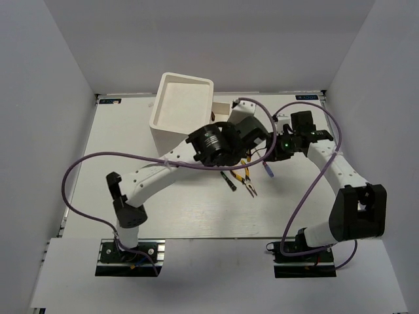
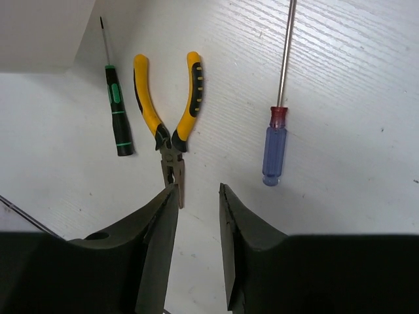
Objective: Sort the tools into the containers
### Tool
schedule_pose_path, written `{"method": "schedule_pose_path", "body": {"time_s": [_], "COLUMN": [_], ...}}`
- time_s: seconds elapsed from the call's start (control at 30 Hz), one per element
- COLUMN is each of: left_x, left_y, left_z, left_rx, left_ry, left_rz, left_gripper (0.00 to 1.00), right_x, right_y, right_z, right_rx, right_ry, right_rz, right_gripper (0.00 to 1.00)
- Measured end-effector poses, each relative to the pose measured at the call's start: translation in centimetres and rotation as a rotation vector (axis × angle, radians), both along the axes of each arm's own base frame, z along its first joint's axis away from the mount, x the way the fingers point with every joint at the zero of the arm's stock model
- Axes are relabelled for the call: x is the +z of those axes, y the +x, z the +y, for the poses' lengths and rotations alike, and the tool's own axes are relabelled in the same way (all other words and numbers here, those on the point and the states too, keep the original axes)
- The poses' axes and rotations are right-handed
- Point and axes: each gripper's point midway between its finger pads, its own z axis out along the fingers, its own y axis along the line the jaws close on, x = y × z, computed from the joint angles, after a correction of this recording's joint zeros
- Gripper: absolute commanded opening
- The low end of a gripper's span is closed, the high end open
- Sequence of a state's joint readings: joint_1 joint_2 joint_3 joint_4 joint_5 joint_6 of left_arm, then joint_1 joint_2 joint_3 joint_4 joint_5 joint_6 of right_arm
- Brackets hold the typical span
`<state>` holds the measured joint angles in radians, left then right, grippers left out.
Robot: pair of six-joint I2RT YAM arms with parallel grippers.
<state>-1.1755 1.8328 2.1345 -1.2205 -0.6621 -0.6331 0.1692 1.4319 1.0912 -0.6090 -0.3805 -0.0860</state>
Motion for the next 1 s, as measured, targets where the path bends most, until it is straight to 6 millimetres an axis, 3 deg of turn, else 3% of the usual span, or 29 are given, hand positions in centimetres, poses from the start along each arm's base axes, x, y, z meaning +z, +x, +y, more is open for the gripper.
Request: {"method": "schedule_pose_path", "body": {"time_s": [0.1,0.3,0.4,0.53,0.67,1.0], "left_x": [1.0,-2.9,-3.5,-1.4,0.4,0.4], "left_y": [3.3,7.2,8.8,11.0,12.6,14.0], "left_z": [-0.1,2.0,2.8,3.2,2.4,2.2], "left_rx": [0.085,0.122,0.109,0.096,0.084,0.083], "left_ry": [0.054,0.351,0.466,0.545,0.58,0.707], "left_rz": [-0.094,-0.133,-0.161,-0.253,-0.347,-0.42], "left_gripper": [0.0,0.0,0.0,0.0,0.0,0.0], "right_x": [0.2,0.1,-0.2,-0.8,-1.3,-1.3], "right_y": [-0.2,-0.9,-1.3,-2.2,-3.0,-3.1], "right_z": [-0.4,-1.2,-1.5,-1.8,-2.0,-2.6], "right_rx": [-0.01,-0.033,-0.042,-0.055,-0.069,-0.102], "right_ry": [0.001,0.007,0.016,0.027,0.042,0.082], "right_rz": [-0.007,-0.009,-0.004,0.013,0.03,0.025], "right_gripper": [0.37,0.37,0.37,0.37,0.37,0.37]}}
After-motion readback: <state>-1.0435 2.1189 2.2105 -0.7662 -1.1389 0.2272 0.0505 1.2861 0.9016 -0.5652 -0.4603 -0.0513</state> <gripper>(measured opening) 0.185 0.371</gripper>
